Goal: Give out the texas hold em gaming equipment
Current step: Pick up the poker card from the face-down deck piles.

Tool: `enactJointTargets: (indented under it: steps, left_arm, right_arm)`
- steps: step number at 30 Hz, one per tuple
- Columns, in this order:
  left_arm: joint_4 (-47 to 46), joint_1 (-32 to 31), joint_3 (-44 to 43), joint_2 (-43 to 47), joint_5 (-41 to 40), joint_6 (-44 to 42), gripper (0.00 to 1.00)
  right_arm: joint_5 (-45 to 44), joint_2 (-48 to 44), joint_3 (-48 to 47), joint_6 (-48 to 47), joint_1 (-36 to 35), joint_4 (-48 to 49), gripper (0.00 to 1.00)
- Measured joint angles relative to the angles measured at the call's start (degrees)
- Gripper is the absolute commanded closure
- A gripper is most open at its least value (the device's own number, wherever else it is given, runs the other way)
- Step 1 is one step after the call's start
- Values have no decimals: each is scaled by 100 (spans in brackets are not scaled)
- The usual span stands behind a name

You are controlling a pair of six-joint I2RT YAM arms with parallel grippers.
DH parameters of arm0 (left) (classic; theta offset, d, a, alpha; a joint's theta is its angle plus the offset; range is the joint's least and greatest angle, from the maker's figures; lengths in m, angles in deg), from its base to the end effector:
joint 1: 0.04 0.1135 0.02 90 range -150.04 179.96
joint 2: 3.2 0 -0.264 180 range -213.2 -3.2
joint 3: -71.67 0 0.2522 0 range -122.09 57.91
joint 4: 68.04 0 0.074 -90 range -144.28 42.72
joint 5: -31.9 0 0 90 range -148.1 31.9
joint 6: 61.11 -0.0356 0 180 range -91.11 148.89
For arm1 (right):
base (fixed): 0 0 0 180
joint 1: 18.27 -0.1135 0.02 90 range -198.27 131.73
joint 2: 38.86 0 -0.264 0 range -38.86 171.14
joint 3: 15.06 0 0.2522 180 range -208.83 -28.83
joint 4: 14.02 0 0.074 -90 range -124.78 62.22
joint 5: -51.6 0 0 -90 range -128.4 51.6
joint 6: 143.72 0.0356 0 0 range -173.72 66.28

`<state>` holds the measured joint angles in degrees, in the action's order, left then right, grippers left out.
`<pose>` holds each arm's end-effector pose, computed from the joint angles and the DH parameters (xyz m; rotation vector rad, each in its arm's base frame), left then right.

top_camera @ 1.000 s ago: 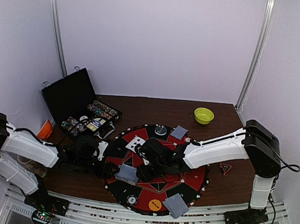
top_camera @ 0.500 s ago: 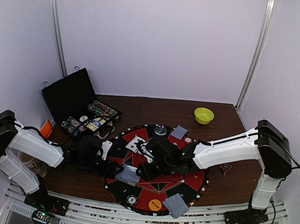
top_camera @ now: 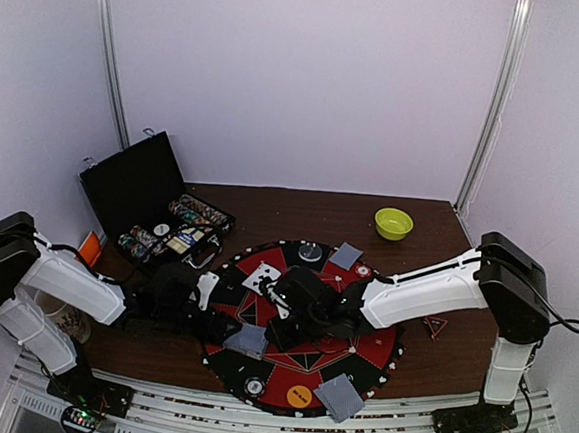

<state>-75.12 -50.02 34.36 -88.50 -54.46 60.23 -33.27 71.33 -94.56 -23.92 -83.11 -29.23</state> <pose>0.1590 -0.1929 0.1175 0.4262 2.3804 -0.7778 0.1689 0.3672 0.1540 -0.8136 2.4233 0.8386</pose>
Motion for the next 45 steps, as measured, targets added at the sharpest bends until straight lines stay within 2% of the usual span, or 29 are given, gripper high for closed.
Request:
enactJointTargets:
  steps: [4, 9, 17, 28, 34, 45]
  left_arm:
    - [-61, 0, 33, 0, 4, -15, 29]
    - [-85, 0, 42, -4, 20, -37, 28]
    - [260, -39, 42, 236, 162, -90, 27]
    - [553, 20, 140, 496, 221, -96, 27]
    - [485, 44, 140, 463, 382, -96, 23]
    - [269, 55, 136, 308, 479, -166, 25]
  right_arm:
    - [17, 0, -4, -9, 61, -13, 85]
    - [50, 0, -2, 13, 199, 35, 61]
    - [70, 76, -37, 92, 177, 310, 41]
    - [-542, 339, -197, -11, -46, 186, 44]
    - [-859, 144, 9, -133, -94, 0, 44]
    - [-1003, -166, 181, -328, -92, -420, 44]
